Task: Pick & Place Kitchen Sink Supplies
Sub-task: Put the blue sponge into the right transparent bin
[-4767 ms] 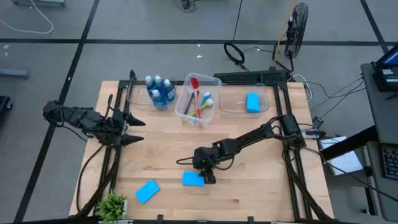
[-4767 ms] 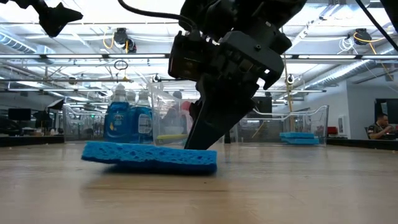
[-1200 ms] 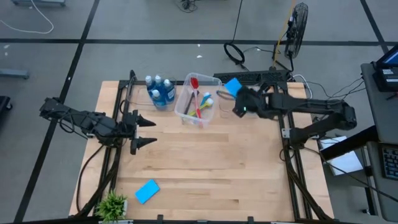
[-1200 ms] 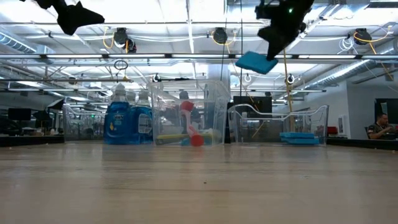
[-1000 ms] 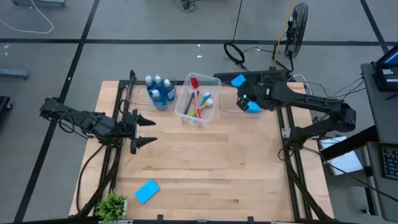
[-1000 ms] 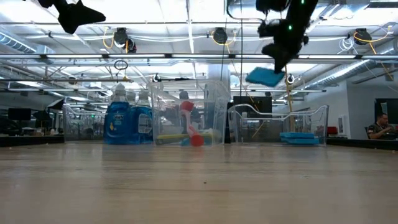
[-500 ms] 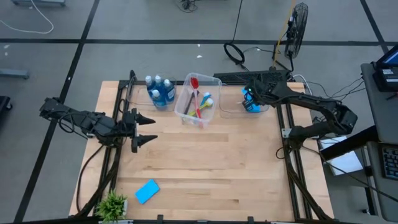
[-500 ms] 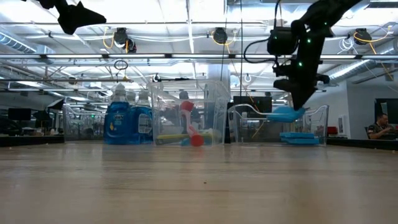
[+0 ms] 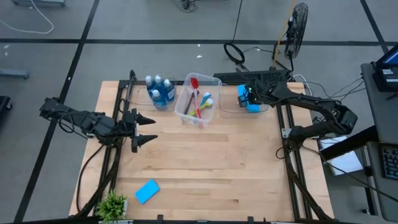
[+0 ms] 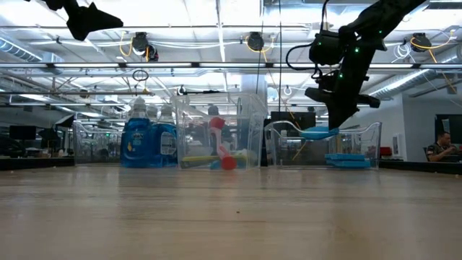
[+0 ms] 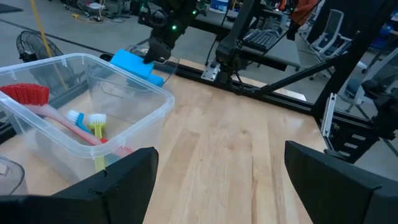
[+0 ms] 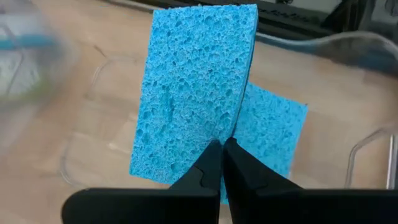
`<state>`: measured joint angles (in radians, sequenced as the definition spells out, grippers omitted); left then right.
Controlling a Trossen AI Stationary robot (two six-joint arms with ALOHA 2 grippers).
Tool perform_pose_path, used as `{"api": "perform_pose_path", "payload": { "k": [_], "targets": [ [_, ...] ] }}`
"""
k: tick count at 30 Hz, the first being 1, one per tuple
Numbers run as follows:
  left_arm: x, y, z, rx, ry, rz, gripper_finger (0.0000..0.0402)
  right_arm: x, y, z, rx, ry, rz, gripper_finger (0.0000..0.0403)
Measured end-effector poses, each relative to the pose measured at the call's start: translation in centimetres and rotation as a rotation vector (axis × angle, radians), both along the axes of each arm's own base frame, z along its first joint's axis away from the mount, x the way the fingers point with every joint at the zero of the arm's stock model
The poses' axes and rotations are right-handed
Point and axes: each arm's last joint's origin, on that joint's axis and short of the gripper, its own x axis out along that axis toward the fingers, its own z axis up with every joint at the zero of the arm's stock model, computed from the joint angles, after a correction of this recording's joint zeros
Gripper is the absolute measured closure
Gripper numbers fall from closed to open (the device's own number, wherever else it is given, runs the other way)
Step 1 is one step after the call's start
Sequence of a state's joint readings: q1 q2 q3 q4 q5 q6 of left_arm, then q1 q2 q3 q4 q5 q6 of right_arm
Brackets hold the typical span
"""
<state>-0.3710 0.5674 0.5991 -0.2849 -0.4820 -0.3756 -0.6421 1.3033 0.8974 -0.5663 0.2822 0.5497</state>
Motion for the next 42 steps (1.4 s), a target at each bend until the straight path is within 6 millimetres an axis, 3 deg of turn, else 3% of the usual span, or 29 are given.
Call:
{"api": "perform_pose_path", "payload": {
  "k": [5,18,32,42],
  "targets": [
    [0.0,0.0,0.0,0.000,0.000,0.000,0.0052,0.2,0.2,0.0,0.030,-0.063,-0.091,0.0403],
    [0.0,0.0,0.0,-0.008,-0.002,0.002,0.0052,0.3,0.5,-0.2,0.083,-0.093,-0.100,0.0403],
    [0.0,0.0,0.0,-0.012,-0.004,0.002,0.0052,0.3,0.4,-2.1,0.098,-0.046,-0.080,0.0402],
    [0.0,0.0,0.0,-0.021,-0.005,0.004,0.0052,0.4,0.4,-2.1,0.084,-0.043,-0.055,0.0364]
  ]
}}
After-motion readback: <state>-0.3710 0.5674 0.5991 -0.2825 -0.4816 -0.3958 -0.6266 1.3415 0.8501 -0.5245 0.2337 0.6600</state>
